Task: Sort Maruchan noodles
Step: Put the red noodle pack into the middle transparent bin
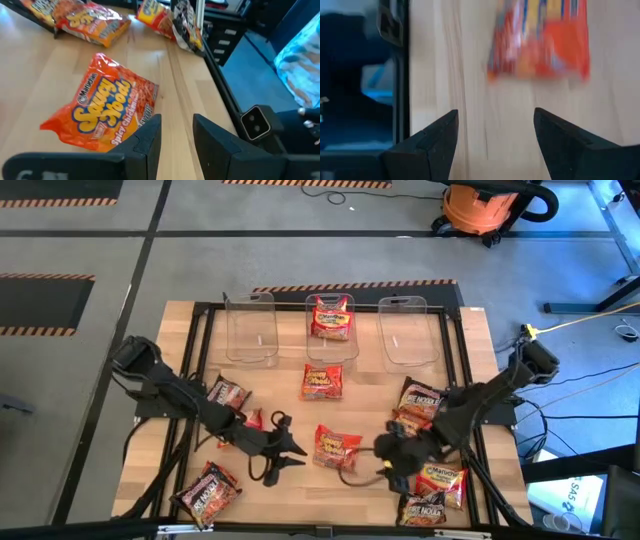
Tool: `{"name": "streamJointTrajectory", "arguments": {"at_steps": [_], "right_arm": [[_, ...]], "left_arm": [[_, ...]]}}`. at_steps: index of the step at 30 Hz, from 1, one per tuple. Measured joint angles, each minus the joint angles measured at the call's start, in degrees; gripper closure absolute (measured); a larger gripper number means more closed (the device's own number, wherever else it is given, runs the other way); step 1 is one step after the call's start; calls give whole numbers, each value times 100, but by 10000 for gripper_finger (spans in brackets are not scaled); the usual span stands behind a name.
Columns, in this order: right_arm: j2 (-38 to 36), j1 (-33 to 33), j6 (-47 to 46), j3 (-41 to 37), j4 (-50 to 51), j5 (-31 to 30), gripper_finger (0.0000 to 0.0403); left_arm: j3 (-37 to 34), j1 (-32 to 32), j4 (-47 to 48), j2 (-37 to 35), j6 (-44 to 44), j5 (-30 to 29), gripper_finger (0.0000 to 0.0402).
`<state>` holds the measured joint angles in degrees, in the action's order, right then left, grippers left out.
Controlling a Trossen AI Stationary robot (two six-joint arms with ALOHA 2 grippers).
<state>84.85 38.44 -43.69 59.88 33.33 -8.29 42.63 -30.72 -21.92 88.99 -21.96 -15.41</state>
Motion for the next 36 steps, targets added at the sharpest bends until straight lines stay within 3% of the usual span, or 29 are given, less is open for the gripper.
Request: {"name": "streamJointTrajectory", "arguments": {"at_steps": [8,12,17,22,30,36], "right_arm": [[-697,996,-2082,4,1871,-641,166],[-1077,1376,-3057,-245,2528,-464,166],[-1642,1764,-4020,-1316,1869,206,166],[-2118,1999,-4345,-2206,1089,764,166],[-2289,2007,-4154,-2781,438,903,166],[-2285,2006,-4237,-3441,-1028,1044,166]], "left_arm": [[59,-2,60,186,-33,94,296],[62,-2,41,186,-33,97,296],[62,-2,41,186,-33,97,296],[62,-2,41,186,-17,97,296],[62,7,42,186,-41,97,296],[62,7,41,184,-44,97,296]]}}
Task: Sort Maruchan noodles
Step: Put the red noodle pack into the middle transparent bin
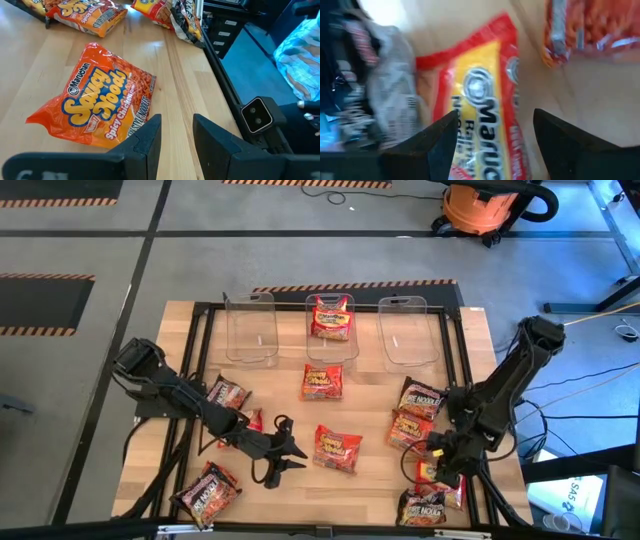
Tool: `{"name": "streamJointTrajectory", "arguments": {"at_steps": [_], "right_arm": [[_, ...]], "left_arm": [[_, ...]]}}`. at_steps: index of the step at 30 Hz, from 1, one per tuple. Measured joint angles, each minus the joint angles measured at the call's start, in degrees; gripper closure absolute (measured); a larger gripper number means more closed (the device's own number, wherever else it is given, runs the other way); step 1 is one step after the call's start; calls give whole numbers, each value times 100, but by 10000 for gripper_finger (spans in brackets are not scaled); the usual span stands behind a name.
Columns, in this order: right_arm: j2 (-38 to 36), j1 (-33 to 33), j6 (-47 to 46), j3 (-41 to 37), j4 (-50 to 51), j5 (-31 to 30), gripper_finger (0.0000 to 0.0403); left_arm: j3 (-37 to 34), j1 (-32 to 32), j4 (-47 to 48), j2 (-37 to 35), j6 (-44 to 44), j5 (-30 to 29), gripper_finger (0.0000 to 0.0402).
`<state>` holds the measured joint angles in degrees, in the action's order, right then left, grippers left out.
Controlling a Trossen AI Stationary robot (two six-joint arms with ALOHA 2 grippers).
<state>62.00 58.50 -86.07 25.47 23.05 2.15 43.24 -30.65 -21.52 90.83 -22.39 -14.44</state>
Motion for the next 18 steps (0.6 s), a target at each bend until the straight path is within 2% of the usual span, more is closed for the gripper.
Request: {"name": "streamJointTrajectory", "arguments": {"at_steps": [5,12,15,18], "right_arm": [[2,0,-84,-397,-856,50,166],[2,-2,-99,-711,-1160,251,176],[4,0,-53,-753,-1412,210,217],[4,0,168,-756,-1452,152,282]], "left_arm": [[-2,22,2,0,2,2,296],[-3,126,0,-1,-7,-2,296],[-4,157,0,-2,-9,-12,296],[-4,155,0,-2,-4,-150,296]]}}
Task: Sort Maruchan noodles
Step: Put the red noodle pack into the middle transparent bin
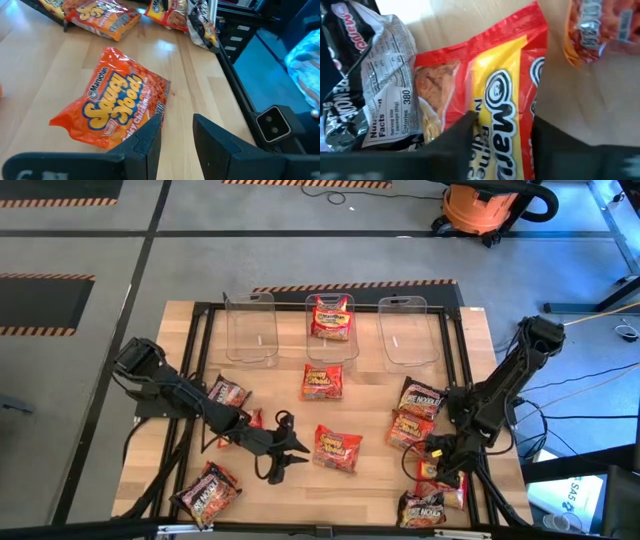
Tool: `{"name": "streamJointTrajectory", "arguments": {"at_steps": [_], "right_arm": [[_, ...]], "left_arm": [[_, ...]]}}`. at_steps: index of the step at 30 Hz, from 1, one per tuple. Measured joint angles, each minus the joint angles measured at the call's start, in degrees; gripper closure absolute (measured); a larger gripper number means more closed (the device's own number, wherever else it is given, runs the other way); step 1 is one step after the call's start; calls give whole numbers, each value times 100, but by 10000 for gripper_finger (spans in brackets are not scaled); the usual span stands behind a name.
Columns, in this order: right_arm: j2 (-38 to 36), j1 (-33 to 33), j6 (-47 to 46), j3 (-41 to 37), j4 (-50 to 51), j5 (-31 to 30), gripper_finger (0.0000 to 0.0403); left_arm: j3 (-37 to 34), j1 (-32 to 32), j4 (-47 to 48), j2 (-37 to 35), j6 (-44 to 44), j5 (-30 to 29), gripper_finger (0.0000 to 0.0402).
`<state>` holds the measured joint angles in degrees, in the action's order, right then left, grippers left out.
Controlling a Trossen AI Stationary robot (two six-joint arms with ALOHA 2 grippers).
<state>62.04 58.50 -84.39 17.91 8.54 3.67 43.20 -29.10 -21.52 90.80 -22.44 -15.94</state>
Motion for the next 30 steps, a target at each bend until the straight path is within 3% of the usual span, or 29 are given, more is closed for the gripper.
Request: {"name": "streamJointTrajectory", "arguments": {"at_steps": [5,10,16,22,27,30], "right_arm": [[0,0,252,0,31,-52,390],[4,-1,452,125,153,-375,397],[4,-2,1127,980,1254,-1072,400],[4,-15,1737,1915,2457,-2485,401],[4,-387,2567,2394,2570,-3450,402],[4,-849,3216,2523,2486,-3681,402]], "left_arm": [[0,0,0,0,2,0,296],[0,0,0,0,4,-119,296],[0,0,0,0,42,-184,296],[-7,0,9,-56,50,-308,296],[-7,0,13,-219,132,-285,296],[-7,0,79,-398,366,-260,296]]}}
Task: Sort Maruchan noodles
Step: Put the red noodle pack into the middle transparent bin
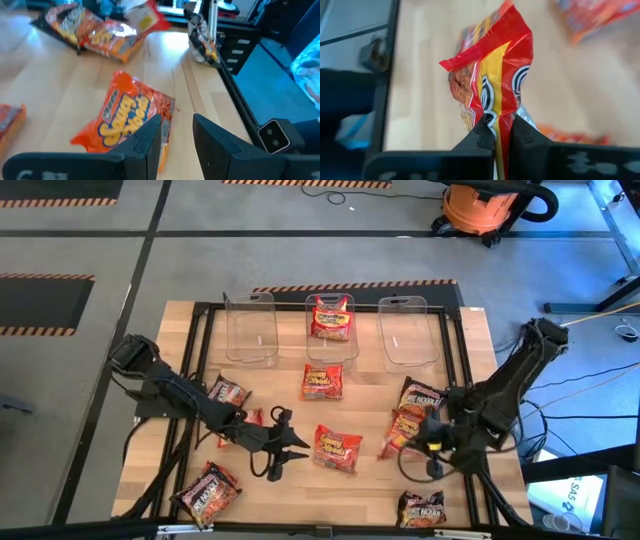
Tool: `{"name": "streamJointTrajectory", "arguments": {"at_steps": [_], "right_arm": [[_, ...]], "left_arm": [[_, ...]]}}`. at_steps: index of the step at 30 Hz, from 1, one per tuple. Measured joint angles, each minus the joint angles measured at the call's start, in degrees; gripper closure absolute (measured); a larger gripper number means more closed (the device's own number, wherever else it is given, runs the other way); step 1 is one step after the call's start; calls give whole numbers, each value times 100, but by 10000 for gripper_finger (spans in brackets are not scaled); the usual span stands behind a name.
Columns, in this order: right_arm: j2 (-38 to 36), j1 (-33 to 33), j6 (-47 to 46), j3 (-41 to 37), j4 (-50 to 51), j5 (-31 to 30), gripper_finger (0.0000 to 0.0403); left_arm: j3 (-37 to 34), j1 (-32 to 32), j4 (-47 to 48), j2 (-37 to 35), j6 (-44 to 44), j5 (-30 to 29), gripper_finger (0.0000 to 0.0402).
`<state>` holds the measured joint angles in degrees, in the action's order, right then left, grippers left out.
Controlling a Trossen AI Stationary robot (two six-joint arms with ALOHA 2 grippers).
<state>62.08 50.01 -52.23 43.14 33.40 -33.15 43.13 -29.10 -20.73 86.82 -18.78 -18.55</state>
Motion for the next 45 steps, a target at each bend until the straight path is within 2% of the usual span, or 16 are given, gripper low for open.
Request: {"name": "streamJointTrajectory", "arguments": {"at_steps": [6,14,19,22,27,32,36,39,45], "right_arm": [[0,-1223,1386,38,-338,-31,403],[0,-3179,3981,38,-1492,6,403],[3,-4531,5444,41,-2671,803,403],[141,-5329,5965,52,-3317,1426,403],[781,-6401,6366,570,-3468,2255,403],[1672,-6989,6745,1412,-3318,2807,403],[2455,-7296,7126,2036,-2979,2927,403],[2955,-7435,7200,2266,-2932,3176,403],[3744,-7517,7438,2392,-2881,3256,403]], "left_arm": [[-272,171,213,-500,246,25,296],[-1429,745,-97,-1406,293,160,296],[-1771,1109,-127,-1849,297,112,296],[-1812,1208,-94,-1913,295,162,296],[-1812,1307,-74,-1900,305,155,296],[-1814,1364,-39,-1905,667,129,296],[-1814,1362,-30,-1905,882,109,296],[-1814,1362,28,-1905,889,107,296],[-1814,1362,160,-1905,891,107,296]]}}
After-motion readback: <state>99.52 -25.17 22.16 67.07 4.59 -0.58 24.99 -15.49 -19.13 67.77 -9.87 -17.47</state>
